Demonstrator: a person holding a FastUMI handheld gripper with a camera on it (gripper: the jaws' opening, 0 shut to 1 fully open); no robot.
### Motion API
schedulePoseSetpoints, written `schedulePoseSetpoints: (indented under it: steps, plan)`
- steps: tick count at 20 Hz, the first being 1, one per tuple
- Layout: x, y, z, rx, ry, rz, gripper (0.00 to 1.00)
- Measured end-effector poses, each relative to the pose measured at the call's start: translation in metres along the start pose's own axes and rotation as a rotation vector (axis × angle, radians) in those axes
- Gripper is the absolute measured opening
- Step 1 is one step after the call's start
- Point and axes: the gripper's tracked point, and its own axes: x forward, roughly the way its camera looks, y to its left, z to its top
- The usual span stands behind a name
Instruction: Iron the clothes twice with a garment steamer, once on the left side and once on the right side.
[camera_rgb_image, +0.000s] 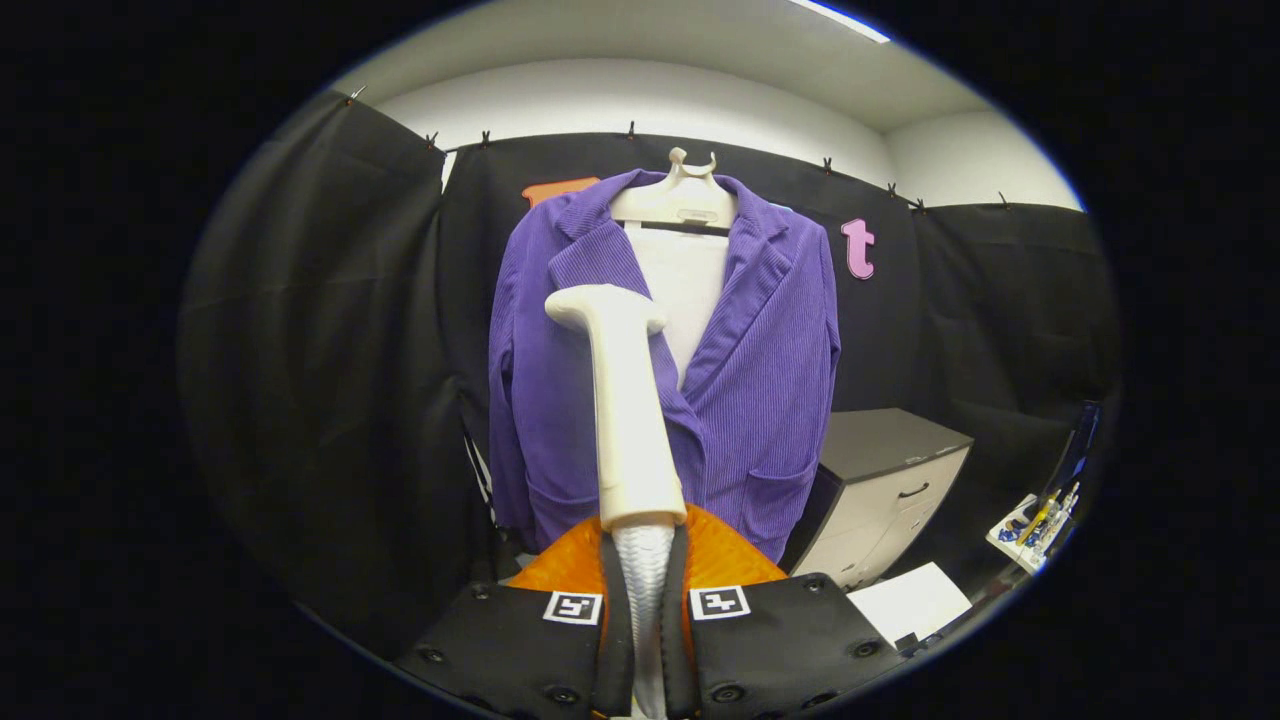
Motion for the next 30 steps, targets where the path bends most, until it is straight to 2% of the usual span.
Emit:
schedulePoseSetpoints:
  steps: [17,30]
  plan:
    - [-0.012,0.004,-0.103,-0.024,0.197,0.016,0.19]
    - [-0.013,-0.003,-0.155,-0.037,0.310,0.030,0.19]
